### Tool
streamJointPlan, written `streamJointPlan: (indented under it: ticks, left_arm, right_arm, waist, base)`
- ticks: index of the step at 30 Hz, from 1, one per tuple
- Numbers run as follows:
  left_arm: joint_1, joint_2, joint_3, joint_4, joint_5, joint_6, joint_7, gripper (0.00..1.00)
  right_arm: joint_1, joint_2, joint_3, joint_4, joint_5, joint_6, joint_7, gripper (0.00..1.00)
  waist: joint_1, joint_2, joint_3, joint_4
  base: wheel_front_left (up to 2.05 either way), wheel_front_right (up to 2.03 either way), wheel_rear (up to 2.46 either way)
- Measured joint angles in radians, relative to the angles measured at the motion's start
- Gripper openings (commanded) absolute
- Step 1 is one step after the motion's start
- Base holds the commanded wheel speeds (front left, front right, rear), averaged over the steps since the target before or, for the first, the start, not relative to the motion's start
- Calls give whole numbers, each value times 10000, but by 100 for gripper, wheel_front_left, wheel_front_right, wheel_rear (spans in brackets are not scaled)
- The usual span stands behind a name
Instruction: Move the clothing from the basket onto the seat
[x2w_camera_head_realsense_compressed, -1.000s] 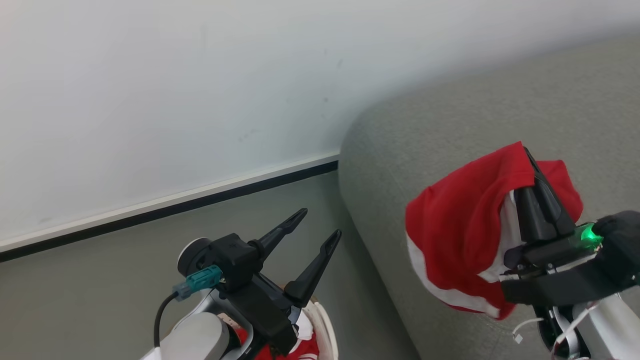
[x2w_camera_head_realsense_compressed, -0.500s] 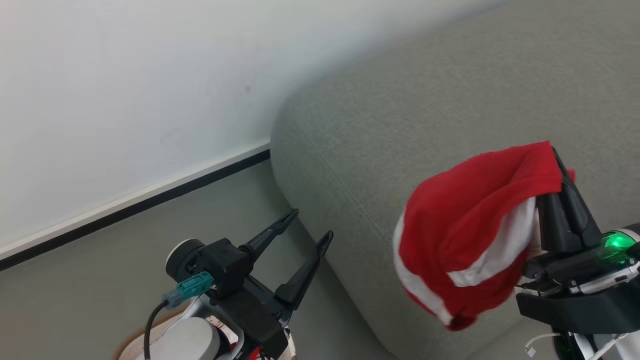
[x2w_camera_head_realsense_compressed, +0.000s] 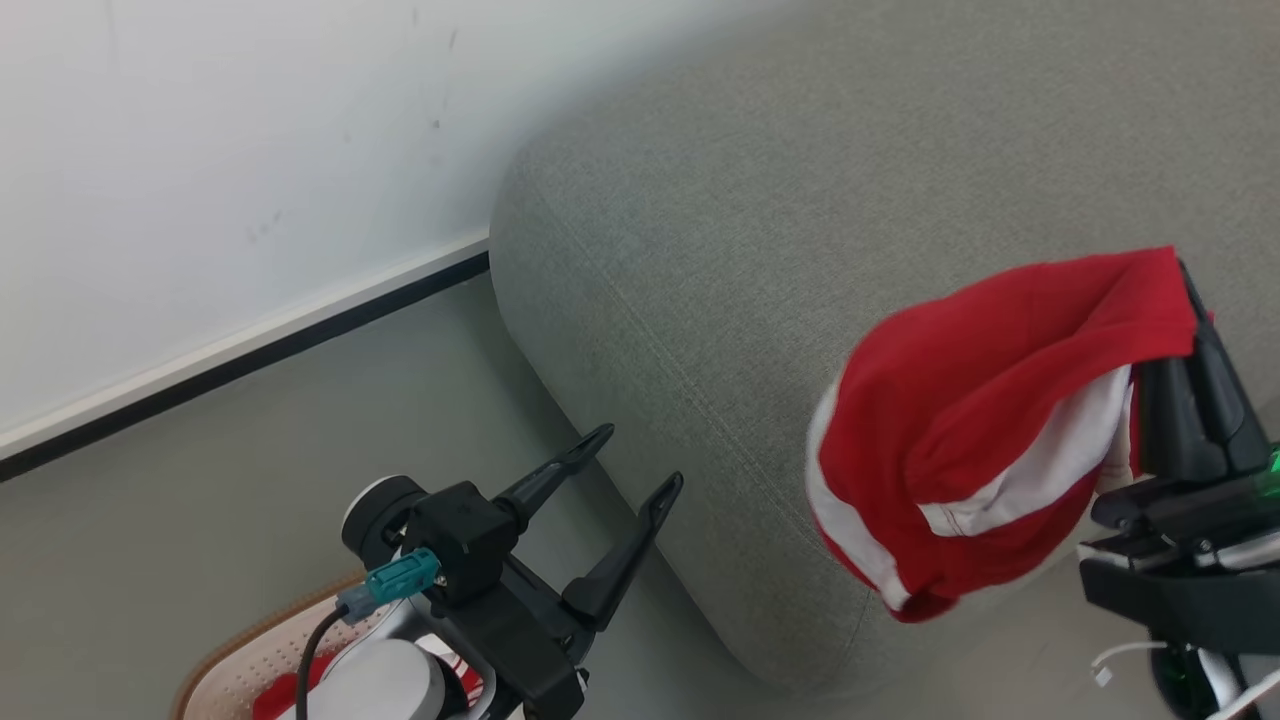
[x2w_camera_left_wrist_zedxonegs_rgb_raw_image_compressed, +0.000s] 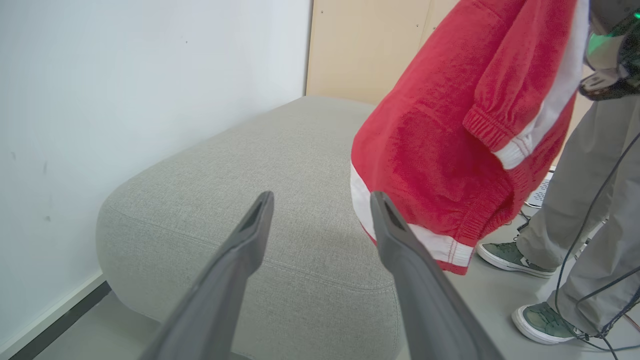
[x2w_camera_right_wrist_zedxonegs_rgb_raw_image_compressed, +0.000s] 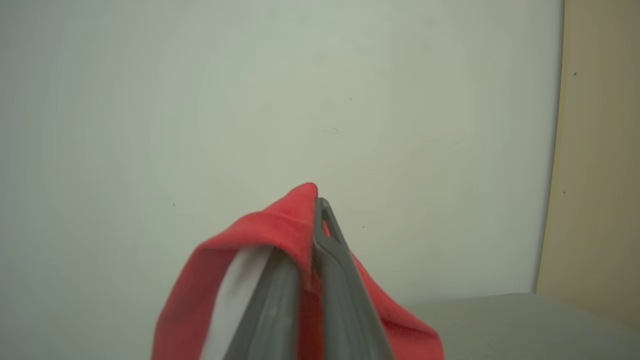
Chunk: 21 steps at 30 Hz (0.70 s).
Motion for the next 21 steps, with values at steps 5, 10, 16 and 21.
streamJointPlan:
  ticks: [5,10,16,21]
  left_arm:
    - [1,211,-102,-391,50,-73,150,100]
    - [5,698,-40,-851,65,-73,278,100]
    - [8,1453,144,-1605,136,-88,451,100]
    - [8,1944,284,-2136,136,-176,529,100]
  right_arm:
    - [-454,-211,-334,416,236,230,-2,0]
    - [-1111,-337,-667,1049,539,435,0,0]
    - [-2117,-426,-817,2008,922,700,4,0]
    - [-2854,-537,-976,2577,984,769,178,0]
  waist:
    - [0,0,316,126]
    - [1,0,743,319]
    - [1,1,1544,638]
    - [2,1,2191,878]
  base:
    - [0,0,0]
    - [0,0,0]
    - [0,0,0]
    - [0,0,0]
